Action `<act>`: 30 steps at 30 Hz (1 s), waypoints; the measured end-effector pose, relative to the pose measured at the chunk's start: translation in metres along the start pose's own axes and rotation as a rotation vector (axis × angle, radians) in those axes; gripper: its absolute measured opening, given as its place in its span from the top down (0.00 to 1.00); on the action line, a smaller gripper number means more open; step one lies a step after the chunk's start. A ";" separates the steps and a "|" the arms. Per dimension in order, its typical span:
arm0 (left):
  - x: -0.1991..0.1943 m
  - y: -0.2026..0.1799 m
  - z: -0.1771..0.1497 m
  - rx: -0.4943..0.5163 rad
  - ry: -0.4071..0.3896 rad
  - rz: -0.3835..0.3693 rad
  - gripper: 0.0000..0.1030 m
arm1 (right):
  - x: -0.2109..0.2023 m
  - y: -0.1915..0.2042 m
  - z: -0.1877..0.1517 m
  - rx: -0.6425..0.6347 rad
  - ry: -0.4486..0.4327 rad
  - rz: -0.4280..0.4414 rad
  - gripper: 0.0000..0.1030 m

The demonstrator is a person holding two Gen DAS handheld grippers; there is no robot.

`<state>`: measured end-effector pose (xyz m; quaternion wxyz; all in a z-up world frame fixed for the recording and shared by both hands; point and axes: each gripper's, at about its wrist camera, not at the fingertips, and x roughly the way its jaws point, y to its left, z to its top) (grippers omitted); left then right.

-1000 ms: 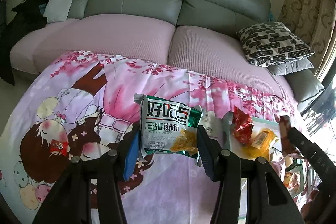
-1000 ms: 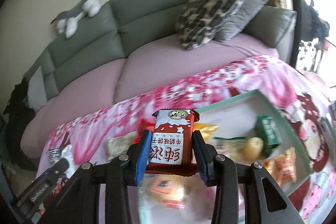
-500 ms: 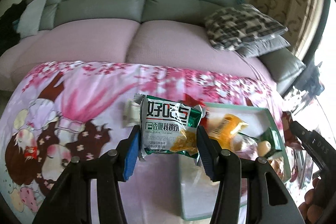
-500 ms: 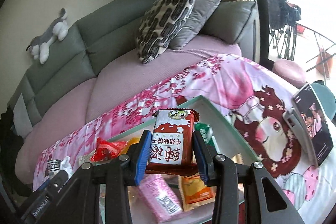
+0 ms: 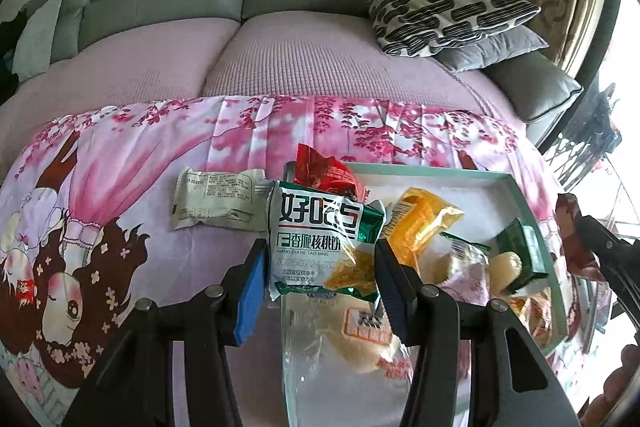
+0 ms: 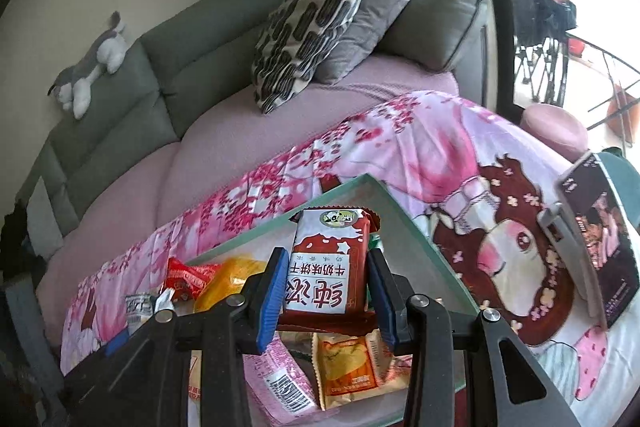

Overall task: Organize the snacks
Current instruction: 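Carry both snacks over the tray and open both tools to release them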

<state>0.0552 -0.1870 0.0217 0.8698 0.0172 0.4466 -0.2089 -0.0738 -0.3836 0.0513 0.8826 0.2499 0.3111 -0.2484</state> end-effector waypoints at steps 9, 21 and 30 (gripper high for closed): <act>0.021 -0.005 -0.002 0.003 0.026 0.007 0.48 | 0.023 0.022 -0.011 -0.079 0.052 0.027 0.59; 0.030 -0.009 -0.004 0.017 0.037 -0.008 0.48 | 0.032 0.034 -0.017 -0.123 0.082 0.027 0.59; 0.035 -0.009 -0.007 0.020 0.056 -0.018 0.47 | 0.044 0.038 -0.024 -0.152 0.125 0.004 0.58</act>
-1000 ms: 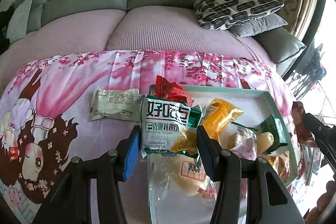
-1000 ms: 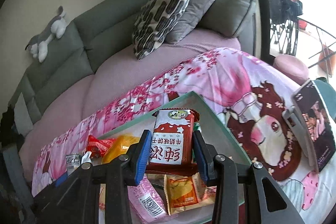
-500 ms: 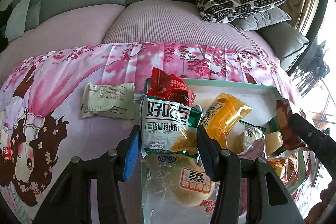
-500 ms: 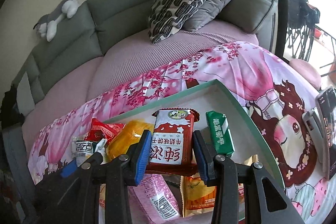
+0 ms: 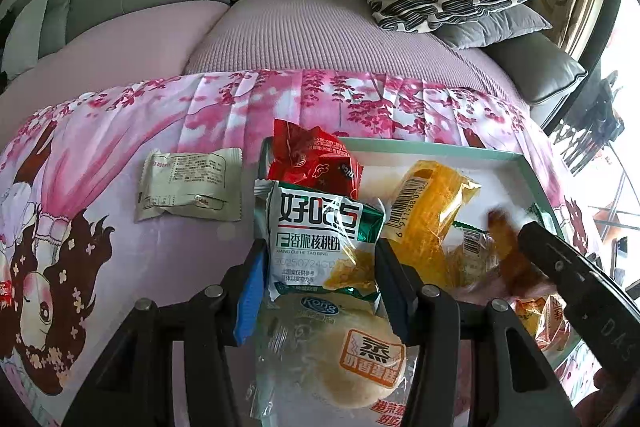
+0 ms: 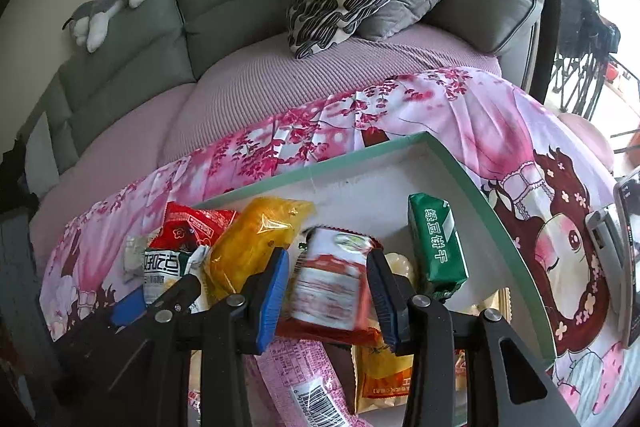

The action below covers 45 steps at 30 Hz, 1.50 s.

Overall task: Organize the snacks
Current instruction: 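Carry both snacks over the tray and open both tools to release them, then move both open tools back toward the last snacks on the bedspread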

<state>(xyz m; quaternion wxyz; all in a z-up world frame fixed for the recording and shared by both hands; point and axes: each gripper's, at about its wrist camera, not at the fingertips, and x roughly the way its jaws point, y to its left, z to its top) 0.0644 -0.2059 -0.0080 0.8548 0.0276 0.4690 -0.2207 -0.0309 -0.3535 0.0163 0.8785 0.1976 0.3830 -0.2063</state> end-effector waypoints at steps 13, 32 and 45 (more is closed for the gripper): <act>-0.014 -0.002 0.005 0.017 0.000 0.006 0.36 | -0.016 -0.002 0.007 -0.005 -0.025 -0.035 0.49; -0.041 0.046 0.014 -0.103 -0.081 0.282 0.14 | -0.006 0.012 0.003 -0.070 0.042 -0.075 0.18; -0.049 0.082 0.010 -0.136 -0.107 0.430 0.03 | -0.005 0.044 0.000 -0.143 0.046 -0.079 0.00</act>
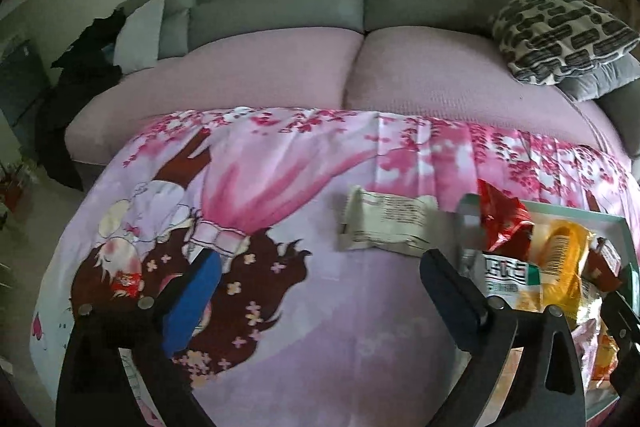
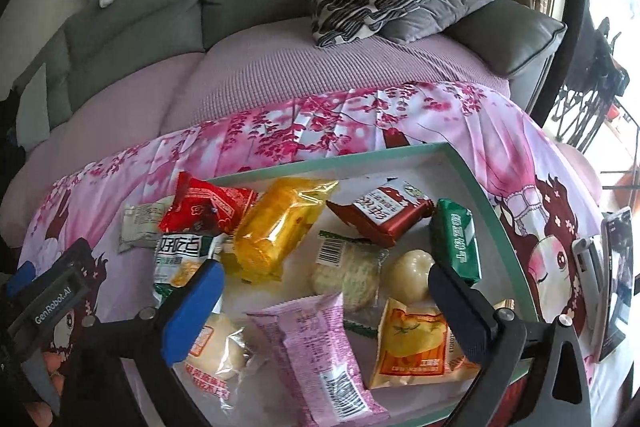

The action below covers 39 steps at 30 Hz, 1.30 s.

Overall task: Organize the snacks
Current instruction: 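Move both open tools back toward the last snacks on the bedspread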

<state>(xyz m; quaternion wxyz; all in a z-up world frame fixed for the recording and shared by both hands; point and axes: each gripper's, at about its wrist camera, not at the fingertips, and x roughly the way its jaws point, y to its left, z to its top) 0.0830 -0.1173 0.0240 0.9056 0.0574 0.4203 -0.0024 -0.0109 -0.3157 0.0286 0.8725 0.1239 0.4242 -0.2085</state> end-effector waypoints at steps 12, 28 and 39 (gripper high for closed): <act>-0.004 0.055 0.002 -0.080 -0.026 0.045 0.02 | -0.015 0.058 0.003 -0.057 -0.050 0.068 0.00; -0.001 0.192 -0.011 -0.276 -0.023 0.252 0.02 | -0.006 0.157 -0.019 -0.176 -0.027 0.175 0.00; 0.021 0.266 -0.036 -0.421 0.044 0.261 0.02 | 0.018 0.212 -0.041 -0.248 0.035 0.254 0.00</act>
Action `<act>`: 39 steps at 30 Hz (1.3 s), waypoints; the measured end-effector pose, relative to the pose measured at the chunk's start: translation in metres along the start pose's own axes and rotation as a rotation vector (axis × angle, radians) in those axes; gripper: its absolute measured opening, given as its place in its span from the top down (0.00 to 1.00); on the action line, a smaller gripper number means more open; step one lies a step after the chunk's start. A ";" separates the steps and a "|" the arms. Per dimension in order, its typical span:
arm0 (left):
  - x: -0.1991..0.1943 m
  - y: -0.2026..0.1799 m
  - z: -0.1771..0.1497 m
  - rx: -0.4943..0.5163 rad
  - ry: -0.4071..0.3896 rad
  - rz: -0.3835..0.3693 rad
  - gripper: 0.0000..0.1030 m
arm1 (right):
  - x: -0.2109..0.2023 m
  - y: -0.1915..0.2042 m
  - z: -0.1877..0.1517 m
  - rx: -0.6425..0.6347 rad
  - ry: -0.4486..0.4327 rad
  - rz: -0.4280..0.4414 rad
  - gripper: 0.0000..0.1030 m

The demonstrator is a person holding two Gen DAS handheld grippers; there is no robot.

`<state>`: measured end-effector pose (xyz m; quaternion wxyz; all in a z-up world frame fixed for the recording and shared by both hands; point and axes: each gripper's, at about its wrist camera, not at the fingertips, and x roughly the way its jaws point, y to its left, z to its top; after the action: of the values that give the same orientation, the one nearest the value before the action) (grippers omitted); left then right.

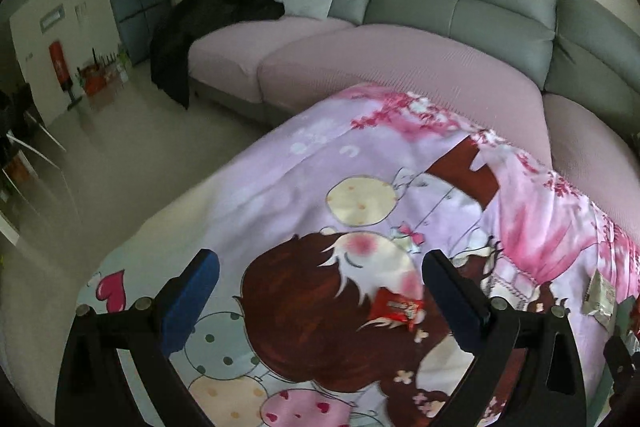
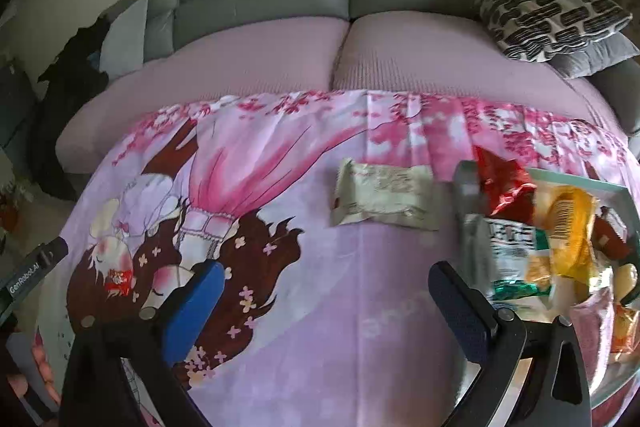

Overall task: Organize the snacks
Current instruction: 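Move both open tools back toward the last snacks on the bedspread, then grasp the small red candy packet with the left tool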

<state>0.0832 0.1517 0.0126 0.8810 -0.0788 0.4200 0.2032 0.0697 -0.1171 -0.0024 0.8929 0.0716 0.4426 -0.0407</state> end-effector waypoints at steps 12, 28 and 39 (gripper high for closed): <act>0.043 -0.021 -0.019 0.063 0.184 -0.137 0.04 | 0.016 0.007 -0.004 -0.020 0.042 -0.015 0.00; 0.059 -0.037 -0.030 0.161 0.223 -0.132 0.42 | 0.024 0.003 -0.006 -0.008 0.068 -0.018 0.00; 0.057 -0.055 -0.034 0.242 0.214 -0.125 0.72 | 0.024 -0.007 -0.005 0.024 0.070 -0.017 0.00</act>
<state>0.1147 0.1081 -0.0551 0.8452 -0.0197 0.5271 0.0863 0.0794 -0.1232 -0.0249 0.8757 0.0797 0.4735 -0.0511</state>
